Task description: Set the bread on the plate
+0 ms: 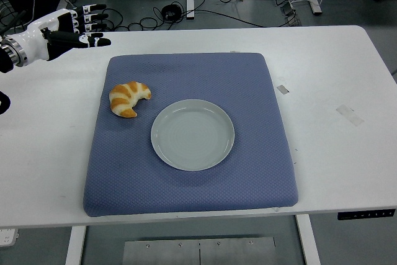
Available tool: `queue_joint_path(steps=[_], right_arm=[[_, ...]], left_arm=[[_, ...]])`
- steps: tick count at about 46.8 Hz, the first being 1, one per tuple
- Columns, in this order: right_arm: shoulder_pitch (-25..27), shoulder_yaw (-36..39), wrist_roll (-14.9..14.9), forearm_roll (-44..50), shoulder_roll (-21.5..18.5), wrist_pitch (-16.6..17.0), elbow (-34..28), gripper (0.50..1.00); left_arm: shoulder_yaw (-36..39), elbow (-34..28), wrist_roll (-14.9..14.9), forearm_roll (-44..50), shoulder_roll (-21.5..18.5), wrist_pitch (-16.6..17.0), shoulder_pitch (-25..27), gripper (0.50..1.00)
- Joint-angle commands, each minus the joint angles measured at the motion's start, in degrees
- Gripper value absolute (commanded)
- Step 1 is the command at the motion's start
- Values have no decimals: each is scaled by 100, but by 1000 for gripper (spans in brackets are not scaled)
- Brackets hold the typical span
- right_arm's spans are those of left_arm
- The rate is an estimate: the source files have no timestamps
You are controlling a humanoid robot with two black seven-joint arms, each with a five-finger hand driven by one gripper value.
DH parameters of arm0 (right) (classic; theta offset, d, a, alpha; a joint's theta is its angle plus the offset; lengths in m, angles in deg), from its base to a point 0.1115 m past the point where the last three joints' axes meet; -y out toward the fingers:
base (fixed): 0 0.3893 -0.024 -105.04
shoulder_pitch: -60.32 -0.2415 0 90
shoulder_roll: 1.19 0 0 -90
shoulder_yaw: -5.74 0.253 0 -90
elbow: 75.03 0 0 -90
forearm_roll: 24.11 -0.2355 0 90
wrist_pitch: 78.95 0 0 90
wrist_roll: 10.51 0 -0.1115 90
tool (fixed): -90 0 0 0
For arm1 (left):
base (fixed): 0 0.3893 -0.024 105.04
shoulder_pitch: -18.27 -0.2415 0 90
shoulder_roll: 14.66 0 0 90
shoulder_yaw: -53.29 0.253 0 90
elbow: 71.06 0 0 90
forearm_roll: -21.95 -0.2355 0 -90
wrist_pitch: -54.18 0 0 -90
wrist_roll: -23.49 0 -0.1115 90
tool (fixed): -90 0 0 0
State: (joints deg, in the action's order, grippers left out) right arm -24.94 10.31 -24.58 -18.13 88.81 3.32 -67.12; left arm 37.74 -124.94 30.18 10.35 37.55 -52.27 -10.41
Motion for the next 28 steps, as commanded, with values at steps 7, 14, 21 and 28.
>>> queue_joint_path(steps=[7, 14, 21, 28], right_arm=[[0, 0, 0, 0, 0, -1, 0, 1000], [0, 0, 0, 0, 0, -1, 0, 1000], [0, 0, 0, 0, 0, -1, 0, 1000], [0, 0, 0, 0, 0, -1, 0, 1000]], left_arm=[[-1, 1, 8, 0, 17, 1, -41, 974], [-18, 1, -1, 0, 17, 1, -32, 974], [-45, 9, 8, 9, 8, 1, -32, 974], [-53, 9, 8, 9, 8, 1, -32, 974]])
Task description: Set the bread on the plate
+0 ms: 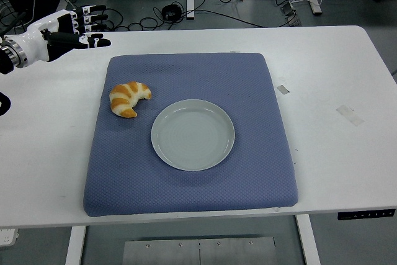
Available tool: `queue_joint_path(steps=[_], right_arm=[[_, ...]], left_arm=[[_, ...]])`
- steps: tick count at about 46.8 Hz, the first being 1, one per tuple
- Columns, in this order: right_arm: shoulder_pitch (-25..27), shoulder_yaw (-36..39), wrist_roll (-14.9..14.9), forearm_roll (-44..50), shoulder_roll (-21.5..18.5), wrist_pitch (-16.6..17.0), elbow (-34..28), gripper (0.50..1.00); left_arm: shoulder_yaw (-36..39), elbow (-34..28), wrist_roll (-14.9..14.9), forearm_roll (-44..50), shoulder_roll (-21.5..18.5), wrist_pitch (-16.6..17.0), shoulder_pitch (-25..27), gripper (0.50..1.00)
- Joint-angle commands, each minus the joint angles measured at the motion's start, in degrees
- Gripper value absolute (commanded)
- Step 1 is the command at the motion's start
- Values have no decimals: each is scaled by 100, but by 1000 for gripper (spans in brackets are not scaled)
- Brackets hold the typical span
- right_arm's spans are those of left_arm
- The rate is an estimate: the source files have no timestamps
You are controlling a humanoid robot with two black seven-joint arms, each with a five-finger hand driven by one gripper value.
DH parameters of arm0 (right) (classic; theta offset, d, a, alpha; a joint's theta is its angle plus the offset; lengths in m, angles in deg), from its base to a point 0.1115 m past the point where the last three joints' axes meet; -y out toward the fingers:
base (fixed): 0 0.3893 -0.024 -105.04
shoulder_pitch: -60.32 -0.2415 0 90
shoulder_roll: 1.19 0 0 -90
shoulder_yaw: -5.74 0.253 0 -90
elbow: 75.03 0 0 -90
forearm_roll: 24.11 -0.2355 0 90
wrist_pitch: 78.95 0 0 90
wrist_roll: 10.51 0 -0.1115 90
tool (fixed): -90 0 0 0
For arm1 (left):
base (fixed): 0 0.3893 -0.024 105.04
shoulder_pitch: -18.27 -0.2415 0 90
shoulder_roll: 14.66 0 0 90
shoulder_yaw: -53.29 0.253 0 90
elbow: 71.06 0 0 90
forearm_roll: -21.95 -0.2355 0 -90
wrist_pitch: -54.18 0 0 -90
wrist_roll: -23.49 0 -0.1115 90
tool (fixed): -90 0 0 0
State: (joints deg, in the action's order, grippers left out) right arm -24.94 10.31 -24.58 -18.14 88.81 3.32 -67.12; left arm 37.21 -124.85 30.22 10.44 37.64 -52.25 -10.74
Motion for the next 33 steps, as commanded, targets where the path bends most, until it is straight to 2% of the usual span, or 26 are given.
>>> queue_joint_path(steps=[1, 33], right_arm=[[0, 0, 0, 0, 0, -1, 0, 1000], [0, 0, 0, 0, 0, -1, 0, 1000]], left_arm=[[0, 1, 4, 0, -1, 0, 1, 974], [44, 1, 21, -9, 8, 0, 1, 974]])
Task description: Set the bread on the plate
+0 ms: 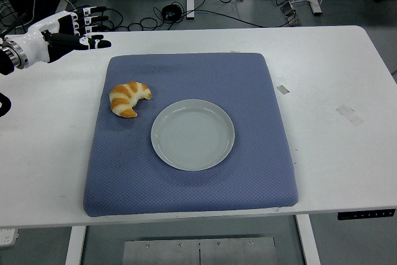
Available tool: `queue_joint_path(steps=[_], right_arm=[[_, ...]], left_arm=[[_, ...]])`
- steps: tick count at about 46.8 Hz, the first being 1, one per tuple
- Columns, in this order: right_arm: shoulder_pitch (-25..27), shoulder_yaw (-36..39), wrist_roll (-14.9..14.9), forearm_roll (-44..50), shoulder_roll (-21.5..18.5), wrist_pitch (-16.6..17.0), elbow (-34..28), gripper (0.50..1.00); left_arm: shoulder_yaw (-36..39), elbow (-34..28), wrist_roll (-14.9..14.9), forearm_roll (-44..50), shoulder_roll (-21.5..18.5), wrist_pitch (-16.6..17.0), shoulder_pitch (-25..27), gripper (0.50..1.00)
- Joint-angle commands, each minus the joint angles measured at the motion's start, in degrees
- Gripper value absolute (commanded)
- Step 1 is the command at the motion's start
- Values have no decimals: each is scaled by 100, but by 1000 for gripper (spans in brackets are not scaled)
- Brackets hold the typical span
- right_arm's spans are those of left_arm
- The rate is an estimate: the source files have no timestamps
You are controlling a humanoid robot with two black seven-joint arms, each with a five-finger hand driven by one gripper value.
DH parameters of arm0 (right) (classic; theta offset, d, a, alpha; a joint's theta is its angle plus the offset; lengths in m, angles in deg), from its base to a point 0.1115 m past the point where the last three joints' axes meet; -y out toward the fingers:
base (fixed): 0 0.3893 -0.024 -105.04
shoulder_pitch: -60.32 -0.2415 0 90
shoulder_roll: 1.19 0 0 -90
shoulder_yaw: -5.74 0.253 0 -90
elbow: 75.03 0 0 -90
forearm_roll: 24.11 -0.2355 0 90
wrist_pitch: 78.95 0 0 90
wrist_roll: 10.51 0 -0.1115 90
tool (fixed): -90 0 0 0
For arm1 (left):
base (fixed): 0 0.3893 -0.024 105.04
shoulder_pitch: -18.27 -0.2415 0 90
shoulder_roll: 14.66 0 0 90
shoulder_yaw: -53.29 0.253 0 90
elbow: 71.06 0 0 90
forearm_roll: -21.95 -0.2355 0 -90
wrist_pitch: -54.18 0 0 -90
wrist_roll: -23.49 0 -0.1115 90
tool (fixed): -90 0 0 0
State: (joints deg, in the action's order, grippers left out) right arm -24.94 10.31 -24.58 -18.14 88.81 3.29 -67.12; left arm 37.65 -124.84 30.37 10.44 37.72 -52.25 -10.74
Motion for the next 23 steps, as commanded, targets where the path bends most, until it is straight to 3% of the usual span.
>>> queue_joint_path(steps=[1, 23], right_arm=[[0, 0, 0, 0, 0, 2, 0, 1000], [0, 0, 0, 0, 0, 2, 0, 1000]], left_arm=[[0, 0, 6, -9, 0, 0, 0, 974], [0, 0, 6, -53, 8, 0, 0, 972]])
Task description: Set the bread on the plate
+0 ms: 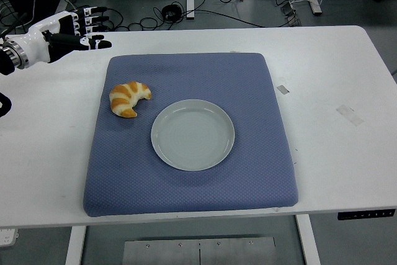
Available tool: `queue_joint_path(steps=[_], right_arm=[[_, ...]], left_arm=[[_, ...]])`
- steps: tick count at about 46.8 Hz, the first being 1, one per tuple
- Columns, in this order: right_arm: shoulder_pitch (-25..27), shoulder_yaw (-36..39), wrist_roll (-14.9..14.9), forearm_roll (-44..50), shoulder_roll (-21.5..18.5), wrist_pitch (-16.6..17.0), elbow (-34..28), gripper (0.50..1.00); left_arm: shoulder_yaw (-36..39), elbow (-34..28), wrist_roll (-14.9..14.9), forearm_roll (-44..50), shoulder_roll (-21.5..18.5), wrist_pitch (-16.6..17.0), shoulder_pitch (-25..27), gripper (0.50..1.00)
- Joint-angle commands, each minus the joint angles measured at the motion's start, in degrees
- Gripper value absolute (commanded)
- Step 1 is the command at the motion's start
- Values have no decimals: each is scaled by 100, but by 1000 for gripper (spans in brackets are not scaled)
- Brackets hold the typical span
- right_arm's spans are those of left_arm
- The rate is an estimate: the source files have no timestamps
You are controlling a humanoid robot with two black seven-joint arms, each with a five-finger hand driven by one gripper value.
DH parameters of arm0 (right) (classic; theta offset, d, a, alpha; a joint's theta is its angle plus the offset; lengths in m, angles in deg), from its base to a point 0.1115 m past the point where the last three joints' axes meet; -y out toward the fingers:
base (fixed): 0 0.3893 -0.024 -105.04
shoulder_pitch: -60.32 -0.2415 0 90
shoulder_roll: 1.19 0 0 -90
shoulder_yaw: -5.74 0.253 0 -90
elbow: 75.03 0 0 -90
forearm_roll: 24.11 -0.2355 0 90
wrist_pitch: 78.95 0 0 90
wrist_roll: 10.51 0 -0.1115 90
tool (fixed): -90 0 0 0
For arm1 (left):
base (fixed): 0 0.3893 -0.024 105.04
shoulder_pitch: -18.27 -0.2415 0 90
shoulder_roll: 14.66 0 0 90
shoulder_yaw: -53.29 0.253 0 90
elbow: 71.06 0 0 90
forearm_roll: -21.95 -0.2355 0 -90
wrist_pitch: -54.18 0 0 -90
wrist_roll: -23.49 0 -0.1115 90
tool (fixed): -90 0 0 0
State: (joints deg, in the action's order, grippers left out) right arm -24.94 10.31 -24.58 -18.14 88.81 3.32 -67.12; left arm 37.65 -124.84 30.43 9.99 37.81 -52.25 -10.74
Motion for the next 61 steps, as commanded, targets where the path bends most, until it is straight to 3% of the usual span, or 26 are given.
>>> queue_joint_path(steps=[1, 28, 45, 50, 61], right_arm=[[0, 0, 0, 0, 0, 0, 0, 1000], [0, 0, 0, 0, 0, 0, 0, 1000], [0, 0, 0, 0, 0, 0, 0, 1000], [0, 0, 0, 0, 0, 0, 0, 1000], [0, 0, 0, 0, 0, 0, 0, 1000]], left_arm=[[0, 0, 1, -16, 0, 0, 0, 972], [17, 0, 1, -95, 9, 9, 18, 972], [17, -9, 1, -675, 9, 9, 88, 965], [26, -9, -8, -772, 17, 17, 149, 936], [201, -27, -35, -1808, 17, 35, 325, 918]])
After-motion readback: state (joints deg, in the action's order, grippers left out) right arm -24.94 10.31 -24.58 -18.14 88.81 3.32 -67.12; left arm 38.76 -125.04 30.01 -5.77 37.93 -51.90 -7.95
